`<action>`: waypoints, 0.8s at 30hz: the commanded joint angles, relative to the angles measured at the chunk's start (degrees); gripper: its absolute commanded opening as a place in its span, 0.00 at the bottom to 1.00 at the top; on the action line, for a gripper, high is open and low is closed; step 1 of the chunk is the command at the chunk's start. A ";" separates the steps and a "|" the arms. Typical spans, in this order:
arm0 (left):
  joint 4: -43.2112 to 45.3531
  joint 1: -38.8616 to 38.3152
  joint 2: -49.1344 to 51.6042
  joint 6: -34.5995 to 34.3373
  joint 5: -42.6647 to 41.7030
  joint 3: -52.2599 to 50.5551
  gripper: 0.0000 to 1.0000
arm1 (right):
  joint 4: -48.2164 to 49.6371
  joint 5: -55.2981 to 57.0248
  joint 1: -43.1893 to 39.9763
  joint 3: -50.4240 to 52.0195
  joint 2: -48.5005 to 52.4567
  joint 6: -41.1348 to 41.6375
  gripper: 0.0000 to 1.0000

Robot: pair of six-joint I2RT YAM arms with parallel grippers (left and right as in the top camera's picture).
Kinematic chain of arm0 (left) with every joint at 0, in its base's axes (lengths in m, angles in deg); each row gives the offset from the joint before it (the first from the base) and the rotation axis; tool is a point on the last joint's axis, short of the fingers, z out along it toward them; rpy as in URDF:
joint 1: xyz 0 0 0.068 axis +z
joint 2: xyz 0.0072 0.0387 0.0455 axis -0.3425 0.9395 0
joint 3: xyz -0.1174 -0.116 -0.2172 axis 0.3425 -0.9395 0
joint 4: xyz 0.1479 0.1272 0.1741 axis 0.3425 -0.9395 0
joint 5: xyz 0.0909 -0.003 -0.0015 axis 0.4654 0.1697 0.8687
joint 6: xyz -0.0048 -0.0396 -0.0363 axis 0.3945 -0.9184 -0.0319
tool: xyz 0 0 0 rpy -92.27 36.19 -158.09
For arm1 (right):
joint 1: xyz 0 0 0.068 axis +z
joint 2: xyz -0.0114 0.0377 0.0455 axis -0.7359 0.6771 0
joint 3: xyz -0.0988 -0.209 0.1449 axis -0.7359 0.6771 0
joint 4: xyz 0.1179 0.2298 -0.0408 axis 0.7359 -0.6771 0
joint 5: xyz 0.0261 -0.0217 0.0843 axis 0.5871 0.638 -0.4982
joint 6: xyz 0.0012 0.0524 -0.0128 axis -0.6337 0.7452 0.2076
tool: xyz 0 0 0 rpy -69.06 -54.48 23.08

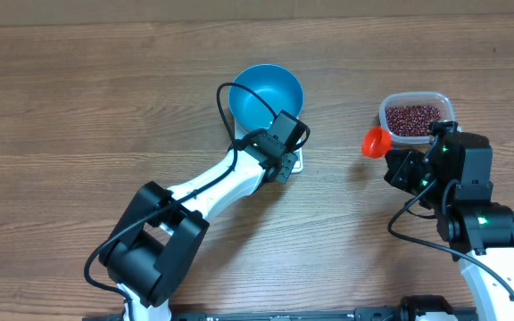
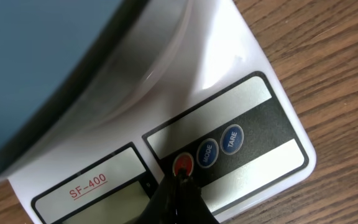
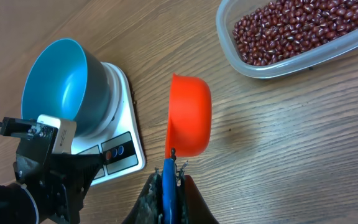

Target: Scoop item into bowl and weigh 150g on scale

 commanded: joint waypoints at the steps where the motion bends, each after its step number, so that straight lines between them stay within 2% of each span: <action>1: 0.37 0.13 1.40 1.33 1.20 -0.35 0.04 | 0.07 0.15 -0.15 -1.42 -0.20 -0.15 0.04; 24: 2.95 0.13 2.23 2.78 0.79 -0.35 0.04 | 0.04 0.15 -0.15 -1.42 -0.20 -0.17 0.04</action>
